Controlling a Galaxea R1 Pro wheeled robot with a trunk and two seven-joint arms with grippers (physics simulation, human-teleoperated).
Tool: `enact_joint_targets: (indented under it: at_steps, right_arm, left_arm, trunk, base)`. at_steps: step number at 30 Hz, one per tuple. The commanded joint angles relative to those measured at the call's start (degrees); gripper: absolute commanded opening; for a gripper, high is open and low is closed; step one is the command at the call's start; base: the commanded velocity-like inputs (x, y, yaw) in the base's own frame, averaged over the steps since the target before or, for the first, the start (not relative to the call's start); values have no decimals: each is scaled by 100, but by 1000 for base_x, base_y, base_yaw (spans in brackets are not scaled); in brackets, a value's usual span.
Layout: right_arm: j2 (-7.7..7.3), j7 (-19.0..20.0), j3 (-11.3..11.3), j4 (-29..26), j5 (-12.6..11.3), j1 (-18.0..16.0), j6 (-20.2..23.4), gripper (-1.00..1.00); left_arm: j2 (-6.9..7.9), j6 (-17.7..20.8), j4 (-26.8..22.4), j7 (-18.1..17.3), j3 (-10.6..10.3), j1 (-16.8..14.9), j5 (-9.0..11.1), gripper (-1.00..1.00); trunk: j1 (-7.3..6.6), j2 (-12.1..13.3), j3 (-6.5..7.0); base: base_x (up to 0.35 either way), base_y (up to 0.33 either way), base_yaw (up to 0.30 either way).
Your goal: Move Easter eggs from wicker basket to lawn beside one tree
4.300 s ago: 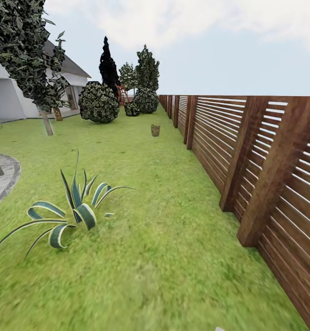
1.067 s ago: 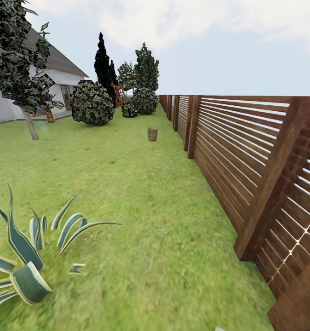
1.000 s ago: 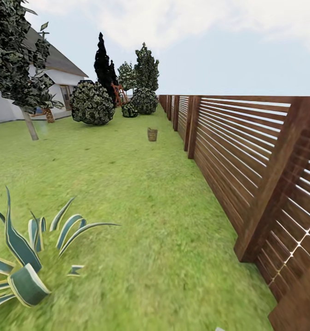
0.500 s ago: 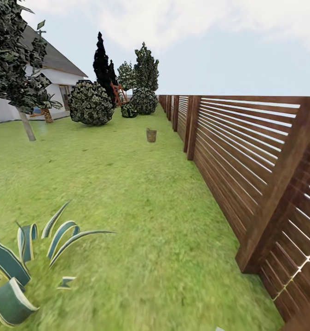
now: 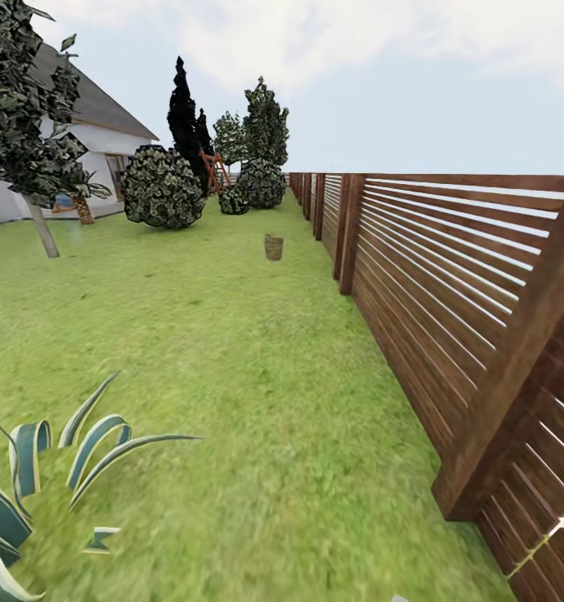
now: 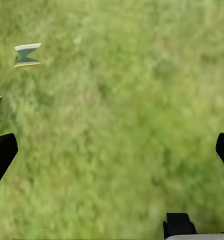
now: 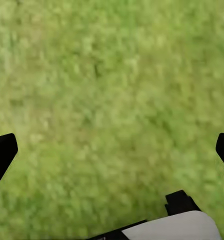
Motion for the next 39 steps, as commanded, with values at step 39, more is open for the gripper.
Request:
enact_joint_targets:
  at_steps: [39]
  right_arm:
    - [2,-12,7,2,-56,-6,-25,100]
  left_arm:
    - [1,-15,5,48,-47,-3,-22,100]
  trunk:
    - [3,-3,-6]
  base:
    - [273,-65,0]
